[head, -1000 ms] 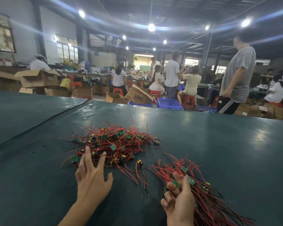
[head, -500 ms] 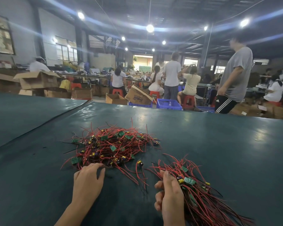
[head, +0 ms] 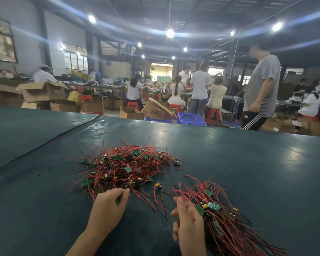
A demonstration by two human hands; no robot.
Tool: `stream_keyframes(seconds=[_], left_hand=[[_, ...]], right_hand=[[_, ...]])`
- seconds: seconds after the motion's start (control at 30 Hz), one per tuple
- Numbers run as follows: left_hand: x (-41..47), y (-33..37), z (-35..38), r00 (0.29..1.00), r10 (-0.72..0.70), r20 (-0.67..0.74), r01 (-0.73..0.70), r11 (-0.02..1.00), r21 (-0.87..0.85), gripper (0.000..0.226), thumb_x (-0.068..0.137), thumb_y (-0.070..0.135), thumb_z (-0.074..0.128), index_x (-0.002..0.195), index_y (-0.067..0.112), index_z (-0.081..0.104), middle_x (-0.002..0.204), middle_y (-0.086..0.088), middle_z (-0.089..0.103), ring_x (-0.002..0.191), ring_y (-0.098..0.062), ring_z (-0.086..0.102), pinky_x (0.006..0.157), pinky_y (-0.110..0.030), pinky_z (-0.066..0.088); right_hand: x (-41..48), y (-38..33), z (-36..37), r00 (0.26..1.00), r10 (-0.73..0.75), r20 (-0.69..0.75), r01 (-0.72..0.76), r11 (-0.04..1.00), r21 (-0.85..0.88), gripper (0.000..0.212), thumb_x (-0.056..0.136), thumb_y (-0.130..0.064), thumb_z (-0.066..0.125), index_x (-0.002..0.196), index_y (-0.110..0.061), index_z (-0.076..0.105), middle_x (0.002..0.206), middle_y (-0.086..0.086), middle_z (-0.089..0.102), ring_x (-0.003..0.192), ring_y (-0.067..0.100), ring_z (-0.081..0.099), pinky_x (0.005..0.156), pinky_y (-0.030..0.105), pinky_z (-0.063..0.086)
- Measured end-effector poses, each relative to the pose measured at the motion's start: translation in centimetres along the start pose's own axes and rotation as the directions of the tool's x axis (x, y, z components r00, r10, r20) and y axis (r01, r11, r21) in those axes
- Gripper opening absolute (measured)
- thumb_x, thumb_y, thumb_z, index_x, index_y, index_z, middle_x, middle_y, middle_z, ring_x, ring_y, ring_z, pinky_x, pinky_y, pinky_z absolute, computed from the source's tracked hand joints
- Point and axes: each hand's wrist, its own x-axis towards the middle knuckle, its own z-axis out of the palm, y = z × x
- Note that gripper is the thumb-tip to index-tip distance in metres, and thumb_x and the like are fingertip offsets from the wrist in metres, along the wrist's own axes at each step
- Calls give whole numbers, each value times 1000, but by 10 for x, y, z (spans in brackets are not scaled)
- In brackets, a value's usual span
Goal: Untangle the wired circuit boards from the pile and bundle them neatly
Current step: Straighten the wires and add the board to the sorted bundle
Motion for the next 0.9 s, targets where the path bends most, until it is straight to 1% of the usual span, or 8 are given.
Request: stream_keyframes(seconds=[0.17, 0.37, 0.47, 0.53, 0.63, 0.7, 0.8, 0.9], left_hand=[[-9, 37, 7, 991, 137, -10, -137, 983, -124, 28, 93, 24, 57, 66, 22, 65, 63, 17, 62, 63, 0, 58, 80, -21, 43], [-23, 80, 15, 915, 404, 11, -396, 902, -169, 26, 84, 23, 54, 60, 18, 60, 60, 12, 57, 59, -4, 50, 71, -23, 42], [-29, 86, 20, 867, 487, 101, -456, 859, -232, 21, 84, 20, 56, 63, 18, 56, 64, 10, 55, 61, -6, 49, 70, -22, 42], [-30, 85, 20, 877, 450, 170, -369, 855, -364, 25, 89, 26, 51, 66, 18, 56, 69, 9, 58, 67, -6, 52, 73, -25, 43], [-28, 86, 17, 921, 209, 329, 73, 738, -671, 60, 97, 46, 27, 64, 11, 63, 66, -2, 63, 65, -14, 59, 68, -27, 45], [-24, 86, 19, 903, 3, 430, 306, 697, -648, 84, 95, 63, 13, 61, 9, 67, 64, -8, 66, 64, -16, 61, 68, -25, 46], [-20, 86, 20, 862, -194, 468, 453, 708, -542, 72, 85, 62, 29, 58, 8, 68, 63, -10, 67, 61, -19, 62, 67, -29, 47], [-18, 86, 22, 803, -305, 511, 568, 652, -503, 67, 89, 56, 37, 63, 3, 69, 64, -12, 67, 59, -20, 62, 62, -26, 48]], right_hand=[[-3, 0, 3, 999, 24, 39, -22, 998, -59, 21, 95, -25, 55, 90, -7, 67, 58, -2, 58, 40, 14, 41, 37, 23, 34], [-1, 3, 6, 998, 30, 60, -28, 999, -27, 18, 93, -18, 59, 89, -6, 72, 60, 2, 66, 48, 10, 55, 47, 19, 45], [1, 4, 5, 995, 50, 86, -53, 998, 31, 22, 94, -16, 58, 82, -7, 75, 73, 12, 73, 67, 13, 66, 65, 22, 52], [2, 5, 2, 993, 73, 94, -77, 996, 36, 23, 95, -9, 57, 81, -4, 75, 77, 17, 73, 71, 20, 66, 67, 27, 53], [3, 5, 1, 993, 64, 102, -61, 998, -29, 27, 93, 7, 50, 86, -3, 74, 71, 9, 72, 65, 18, 66, 59, 18, 52], [1, 6, 2, 994, 26, 107, -12, 992, -124, 34, 93, 9, 47, 86, -9, 75, 73, 1, 74, 66, 8, 67, 61, 14, 50], [-1, 8, 2, 992, -68, 103, 87, 977, -194, 36, 93, 7, 48, 81, -15, 74, 75, -3, 74, 69, 9, 66, 65, 14, 50], [-2, 7, 0, 985, -147, 95, 162, 970, -181, 38, 88, 12, 48, 72, -13, 71, 70, 3, 72, 52, 14, 55, 55, 18, 47]])
